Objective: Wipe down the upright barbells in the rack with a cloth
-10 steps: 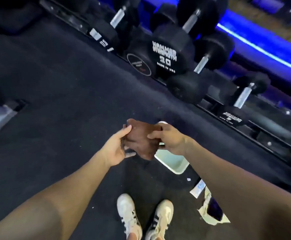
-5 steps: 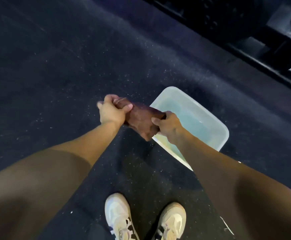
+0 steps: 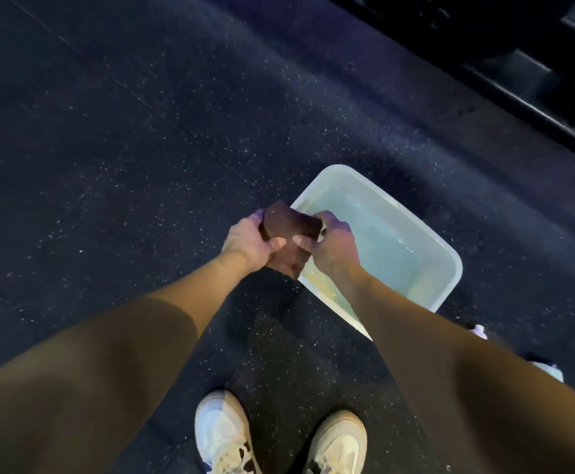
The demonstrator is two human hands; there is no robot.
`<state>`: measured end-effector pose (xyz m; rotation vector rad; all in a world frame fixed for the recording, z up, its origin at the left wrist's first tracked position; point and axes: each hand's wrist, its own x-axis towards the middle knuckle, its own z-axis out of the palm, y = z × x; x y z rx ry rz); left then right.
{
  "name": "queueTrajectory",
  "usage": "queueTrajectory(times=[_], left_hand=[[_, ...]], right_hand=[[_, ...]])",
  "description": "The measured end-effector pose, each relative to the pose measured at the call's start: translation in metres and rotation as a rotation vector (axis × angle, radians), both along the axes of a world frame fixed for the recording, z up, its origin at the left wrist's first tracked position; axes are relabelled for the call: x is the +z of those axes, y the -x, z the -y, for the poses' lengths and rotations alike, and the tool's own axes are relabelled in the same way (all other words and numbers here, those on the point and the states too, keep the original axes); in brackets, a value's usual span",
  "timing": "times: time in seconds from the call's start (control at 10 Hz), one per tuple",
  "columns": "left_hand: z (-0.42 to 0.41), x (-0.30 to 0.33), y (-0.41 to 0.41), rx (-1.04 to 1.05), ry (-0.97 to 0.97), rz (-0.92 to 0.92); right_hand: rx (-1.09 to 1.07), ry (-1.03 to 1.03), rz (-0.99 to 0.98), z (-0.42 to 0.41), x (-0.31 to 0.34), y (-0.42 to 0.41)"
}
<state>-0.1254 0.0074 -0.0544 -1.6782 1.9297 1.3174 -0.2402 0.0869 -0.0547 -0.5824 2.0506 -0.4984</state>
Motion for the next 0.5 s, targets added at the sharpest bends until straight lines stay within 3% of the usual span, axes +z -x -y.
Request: queueTrajectory(times=[0.3, 0.5], left_hand=[[-0.002, 0.025, -0.016, 0.066, -0.043, -0.069], [0.013, 0.091, -0.043, 0.124, -0.024, -0.088]], right_hand=[[0.008, -0.022, -0.021, -0.002, 0.038, -0.004], [0.096, -0.028, -0.053, 0.021, 0.093, -0.012]])
